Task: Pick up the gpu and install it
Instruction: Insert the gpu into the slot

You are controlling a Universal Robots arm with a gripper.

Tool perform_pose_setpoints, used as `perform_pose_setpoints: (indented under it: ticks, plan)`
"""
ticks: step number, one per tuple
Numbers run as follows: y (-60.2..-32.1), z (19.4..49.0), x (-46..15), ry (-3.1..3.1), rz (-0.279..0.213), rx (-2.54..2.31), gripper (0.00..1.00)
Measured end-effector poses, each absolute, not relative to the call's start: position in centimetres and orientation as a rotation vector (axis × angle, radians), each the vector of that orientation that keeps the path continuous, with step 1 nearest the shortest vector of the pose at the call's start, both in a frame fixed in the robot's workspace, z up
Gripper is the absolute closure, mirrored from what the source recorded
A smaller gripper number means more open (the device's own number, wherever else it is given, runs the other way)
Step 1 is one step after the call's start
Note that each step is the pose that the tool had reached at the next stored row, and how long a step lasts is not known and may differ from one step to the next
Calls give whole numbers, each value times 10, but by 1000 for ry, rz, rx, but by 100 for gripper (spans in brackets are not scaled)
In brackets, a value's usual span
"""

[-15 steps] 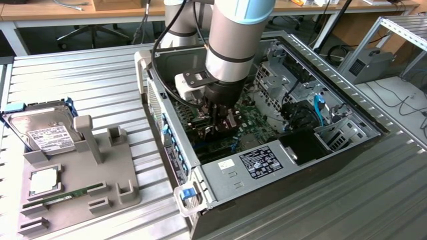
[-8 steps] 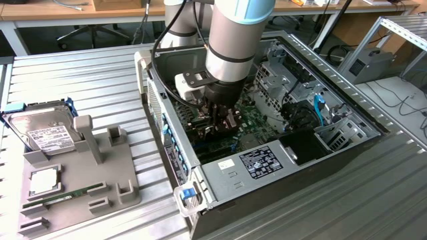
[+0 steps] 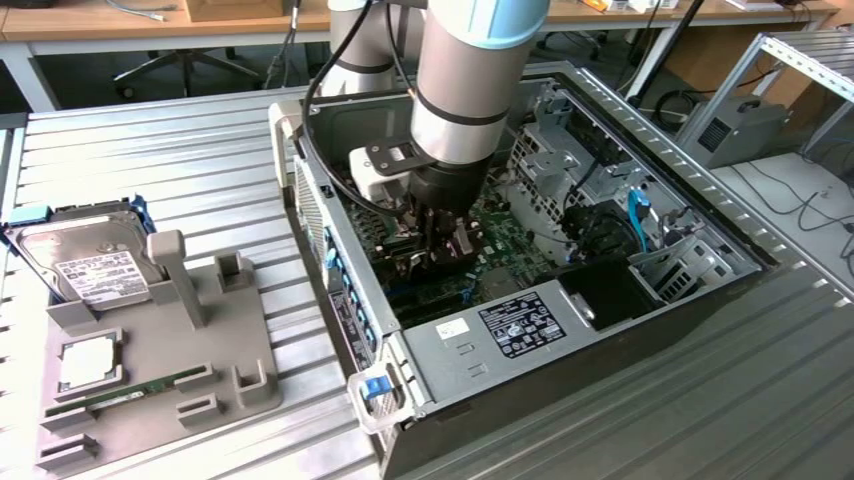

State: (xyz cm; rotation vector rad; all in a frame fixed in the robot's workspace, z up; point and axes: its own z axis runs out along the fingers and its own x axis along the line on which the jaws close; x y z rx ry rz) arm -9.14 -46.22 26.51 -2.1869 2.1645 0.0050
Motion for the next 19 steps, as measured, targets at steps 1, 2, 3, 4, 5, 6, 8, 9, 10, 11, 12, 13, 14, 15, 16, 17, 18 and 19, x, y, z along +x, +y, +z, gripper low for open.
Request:
perform_pose_setpoints:
  ticks: [1, 2, 3, 4, 5, 6, 8, 9, 10, 11, 12, 13, 14, 15, 16, 17, 18, 19]
  plan:
    - [-462, 265, -91, 2163, 3, -2187, 73]
    - [-462, 265, -91, 2161, 1, -2187, 73]
    - [-462, 265, -91, 2160, 0, -2187, 73]
    - [-462, 265, -92, 2158, -3, -2187, 73]
    - [-462, 265, -92, 2156, -4, -2187, 73]
    - [-462, 265, -92, 2155, -5, -2187, 73]
    - [-462, 265, -92, 2154, -6, -2187, 73]
    - [-462, 265, -92, 2154, -6, -2187, 73]
    - [-462, 265, -92, 2154, -6, -2187, 73]
    - [-462, 265, -92, 2154, -6, -2187, 73]
    - [-462, 265, -92, 2154, -5, -2187, 73]
    - [-462, 266, -92, 2154, -5, -2187, 73]
    - [-462, 267, -91, 2154, -5, -2187, 73]
    - [-462, 267, -92, 2155, -6, -2188, 73]
    - [-462, 268, -92, 2155, -6, -2188, 73]
    - [-462, 268, -91, 2154, -6, -2188, 73]
    - [-462, 268, -91, 2154, -6, -2188, 73]
    - [-462, 267, -91, 2154, -6, -2187, 73]
